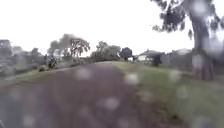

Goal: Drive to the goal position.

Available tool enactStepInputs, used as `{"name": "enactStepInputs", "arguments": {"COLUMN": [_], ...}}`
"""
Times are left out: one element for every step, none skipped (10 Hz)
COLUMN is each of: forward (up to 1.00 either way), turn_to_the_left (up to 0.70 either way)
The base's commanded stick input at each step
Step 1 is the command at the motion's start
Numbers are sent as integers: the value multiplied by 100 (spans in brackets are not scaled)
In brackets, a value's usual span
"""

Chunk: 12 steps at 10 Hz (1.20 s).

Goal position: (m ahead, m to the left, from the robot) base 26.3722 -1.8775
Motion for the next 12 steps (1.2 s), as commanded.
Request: {"name": "enactStepInputs", "arguments": {"forward": [100, 100, 100, 100, 100, 100, 100, 100, 100, 93, 84, 74], "turn_to_the_left": [0, 0, 0, 0, 0, 0, 0, 0, 0, 0, 0, 0]}}
